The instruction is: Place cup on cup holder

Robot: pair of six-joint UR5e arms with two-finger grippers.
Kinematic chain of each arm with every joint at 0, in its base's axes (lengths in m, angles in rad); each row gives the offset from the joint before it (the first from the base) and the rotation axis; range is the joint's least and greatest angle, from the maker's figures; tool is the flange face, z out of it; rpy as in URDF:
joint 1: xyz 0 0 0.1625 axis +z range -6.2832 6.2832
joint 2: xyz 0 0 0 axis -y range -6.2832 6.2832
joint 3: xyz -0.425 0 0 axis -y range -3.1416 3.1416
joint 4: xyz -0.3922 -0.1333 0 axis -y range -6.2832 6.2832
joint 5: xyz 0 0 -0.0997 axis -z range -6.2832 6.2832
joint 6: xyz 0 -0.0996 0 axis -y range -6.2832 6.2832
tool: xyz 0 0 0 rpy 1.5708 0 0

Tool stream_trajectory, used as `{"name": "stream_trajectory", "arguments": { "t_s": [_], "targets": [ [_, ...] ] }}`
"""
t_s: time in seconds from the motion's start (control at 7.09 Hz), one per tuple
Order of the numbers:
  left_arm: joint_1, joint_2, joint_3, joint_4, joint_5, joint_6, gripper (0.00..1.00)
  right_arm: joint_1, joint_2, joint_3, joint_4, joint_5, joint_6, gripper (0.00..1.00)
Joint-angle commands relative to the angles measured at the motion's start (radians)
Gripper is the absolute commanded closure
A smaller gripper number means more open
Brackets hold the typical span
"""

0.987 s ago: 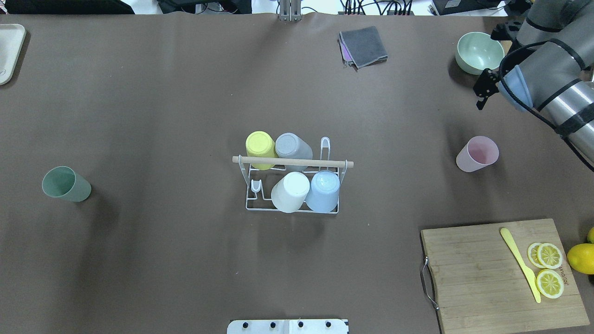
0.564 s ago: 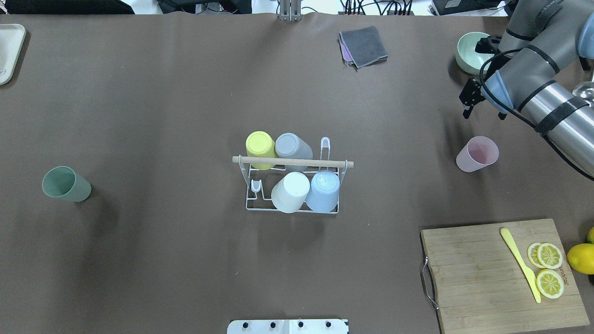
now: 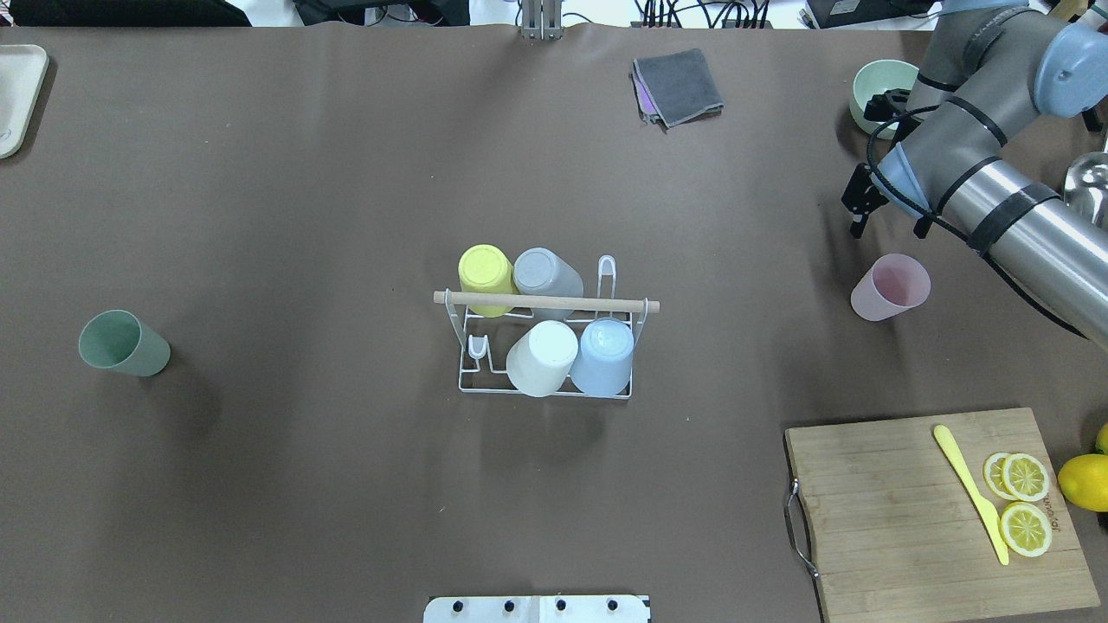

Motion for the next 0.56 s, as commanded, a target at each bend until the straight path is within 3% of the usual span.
{"name": "stream_trajectory", "arguments": {
  "t_s": [0.0, 0.42],
  "targets": [
    [0.004, -0.225, -0.008, 0.331, 0.005, 0.005, 0.03, -0.006, 0.018, -0.011, -0.074, -0.001, -0.052, 0.0],
    [0.004, -0.408, 0.062, 0.518, 0.062, 0.005, 0.02, -0.023, 0.025, -0.02, -0.167, 0.027, -0.126, 0.01]
  ]
}}
